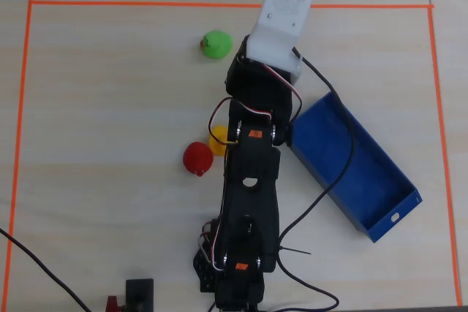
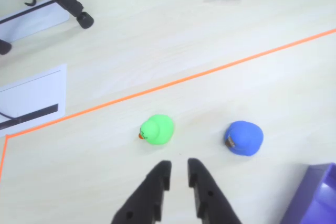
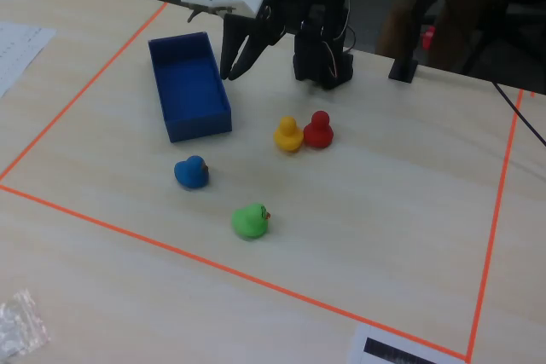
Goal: Grasp blue duck and put it into box.
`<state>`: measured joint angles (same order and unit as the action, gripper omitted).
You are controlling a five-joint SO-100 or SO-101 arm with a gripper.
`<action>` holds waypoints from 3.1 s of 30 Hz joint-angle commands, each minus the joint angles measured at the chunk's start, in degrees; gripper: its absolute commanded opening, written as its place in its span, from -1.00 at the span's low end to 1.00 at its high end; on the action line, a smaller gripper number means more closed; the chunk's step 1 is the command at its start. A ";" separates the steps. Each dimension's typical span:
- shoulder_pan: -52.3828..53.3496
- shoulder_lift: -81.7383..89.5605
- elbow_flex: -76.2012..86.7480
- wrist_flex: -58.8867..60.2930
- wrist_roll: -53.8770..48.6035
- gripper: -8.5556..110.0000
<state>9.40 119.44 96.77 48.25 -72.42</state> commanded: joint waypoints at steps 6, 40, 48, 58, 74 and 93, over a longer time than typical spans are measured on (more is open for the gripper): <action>-3.25 -15.56 -16.26 -1.23 3.69 -0.86; 28.21 -23.03 4.57 -21.09 -9.49 -0.20; 19.78 -14.33 13.54 -23.99 -3.43 -0.12; 19.86 -18.54 12.83 -30.41 -2.64 -0.13; 20.13 -29.44 17.40 -41.13 -4.04 -0.14; 17.58 -37.27 18.98 -45.62 -3.60 -0.16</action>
<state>27.25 82.00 118.21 4.13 -76.11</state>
